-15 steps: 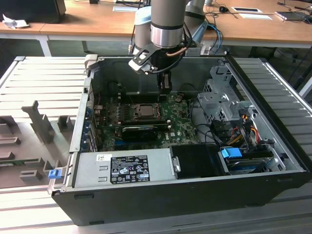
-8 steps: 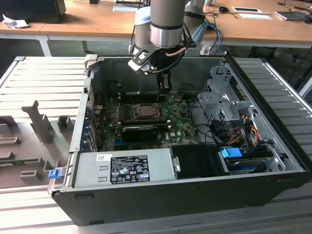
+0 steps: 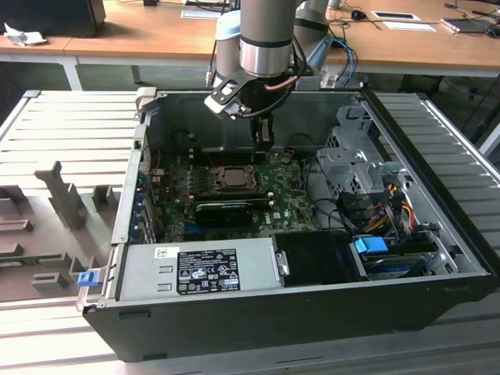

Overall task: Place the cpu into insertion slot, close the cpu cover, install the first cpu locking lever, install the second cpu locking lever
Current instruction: 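Close the cpu cover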

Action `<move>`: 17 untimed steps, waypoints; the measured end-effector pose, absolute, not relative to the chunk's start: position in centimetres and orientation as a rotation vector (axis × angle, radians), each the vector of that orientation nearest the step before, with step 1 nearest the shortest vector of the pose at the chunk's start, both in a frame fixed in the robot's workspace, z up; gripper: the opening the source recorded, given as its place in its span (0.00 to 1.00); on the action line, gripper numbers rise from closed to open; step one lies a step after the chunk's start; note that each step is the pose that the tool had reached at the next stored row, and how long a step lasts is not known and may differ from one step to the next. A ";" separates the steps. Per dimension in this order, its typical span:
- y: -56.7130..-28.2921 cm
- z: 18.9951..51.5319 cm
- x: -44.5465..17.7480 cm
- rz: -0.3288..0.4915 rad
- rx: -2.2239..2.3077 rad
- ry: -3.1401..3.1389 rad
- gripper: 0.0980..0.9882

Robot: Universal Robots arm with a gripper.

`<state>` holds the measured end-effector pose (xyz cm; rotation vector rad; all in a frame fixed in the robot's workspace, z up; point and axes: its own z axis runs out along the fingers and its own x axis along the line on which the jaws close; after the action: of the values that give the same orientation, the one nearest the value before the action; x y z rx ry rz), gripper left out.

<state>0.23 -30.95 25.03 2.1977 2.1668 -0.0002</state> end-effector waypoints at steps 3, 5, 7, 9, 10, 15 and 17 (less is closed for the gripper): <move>-31.0 25.0 0.2 0.000 2.198 2.167 0.01; -31.0 25.0 0.2 0.000 2.198 2.167 0.01; -31.0 25.0 0.1 0.000 2.198 2.167 0.01; -31.0 25.0 0.1 0.000 2.198 2.167 0.01; -31.0 25.0 0.0 0.000 2.198 2.167 0.01; -31.0 25.0 -0.1 0.000 2.198 2.167 0.01; -31.0 25.0 -0.1 0.000 2.198 2.167 0.01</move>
<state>-0.11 -30.95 25.03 2.1977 2.1669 -0.0001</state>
